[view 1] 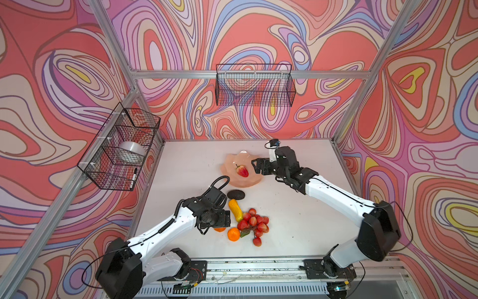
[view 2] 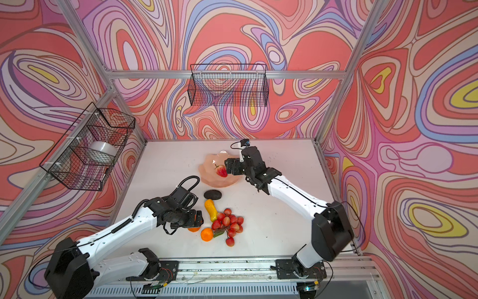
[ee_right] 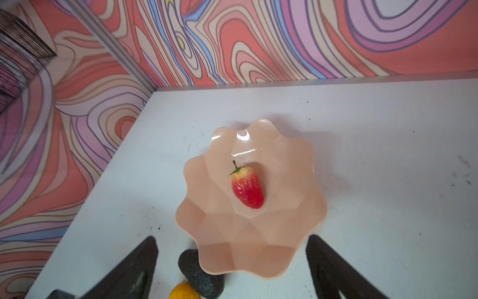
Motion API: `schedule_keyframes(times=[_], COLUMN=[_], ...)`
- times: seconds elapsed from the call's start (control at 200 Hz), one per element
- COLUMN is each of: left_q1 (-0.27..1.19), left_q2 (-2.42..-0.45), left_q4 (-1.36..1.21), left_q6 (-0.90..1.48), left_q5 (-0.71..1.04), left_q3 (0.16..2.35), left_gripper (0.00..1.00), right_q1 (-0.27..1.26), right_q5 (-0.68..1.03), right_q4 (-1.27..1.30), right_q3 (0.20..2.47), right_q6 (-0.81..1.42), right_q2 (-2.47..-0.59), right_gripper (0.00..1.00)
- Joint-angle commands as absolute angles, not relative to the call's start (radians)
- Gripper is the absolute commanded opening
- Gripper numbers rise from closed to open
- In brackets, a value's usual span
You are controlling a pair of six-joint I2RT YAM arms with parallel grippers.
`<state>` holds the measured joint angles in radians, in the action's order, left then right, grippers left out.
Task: Place and organize the fake fruits in the fruit bowl
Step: 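Grasp the orange with the left gripper while the right gripper withdraws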
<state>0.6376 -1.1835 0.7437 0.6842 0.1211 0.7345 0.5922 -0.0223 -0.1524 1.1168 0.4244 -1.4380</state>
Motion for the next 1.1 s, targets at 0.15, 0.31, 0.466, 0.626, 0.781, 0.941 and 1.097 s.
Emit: schedule_keyframes(times=[0.15,0.31,0.466,0.626,0.781,0.941,1.097], left_q1=[0.644,0.644,0.642,0.636,0.591,0.528,0.480], left_q2=[-1.294,-1.320,-1.248,-1.098,-1.199,-1.475,-1.692], left_q4=[0.692,0.681,0.768,0.793,0.744,0.701,0.669], left_q6=[0.669,0.663,0.614,0.549,0.445,0.355,0.362], left_q5=[0.076,0.075,0.059,0.061,0.080,0.076,0.074], left_q3=[0.744,0.738,0.786,0.885,1.072,1.309,1.464], left_gripper=[0.91,0.70,0.56,0.56,0.57,0.56,0.56], right_q1=[0.592,0.592,0.591,0.591,0.592,0.593,0.592], right_q5=[-0.140,-0.187,-0.208,-0.195,-0.208,-0.211,-0.233], right_q4=[-0.267,-0.324,-0.344,-0.325,-0.381,-0.419,-0.504], right_q3=[0.852,0.821,0.834,0.837,0.870,0.857,0.862], right_q6=[0.541,0.538,0.518,0.516,0.505,0.508,0.517], right_q2=[-1.170,-1.076,-1.069,-1.072,-1.057,-1.001,-0.949], right_gripper=[0.94,0.94,0.94,0.93,0.93,0.92,0.92])
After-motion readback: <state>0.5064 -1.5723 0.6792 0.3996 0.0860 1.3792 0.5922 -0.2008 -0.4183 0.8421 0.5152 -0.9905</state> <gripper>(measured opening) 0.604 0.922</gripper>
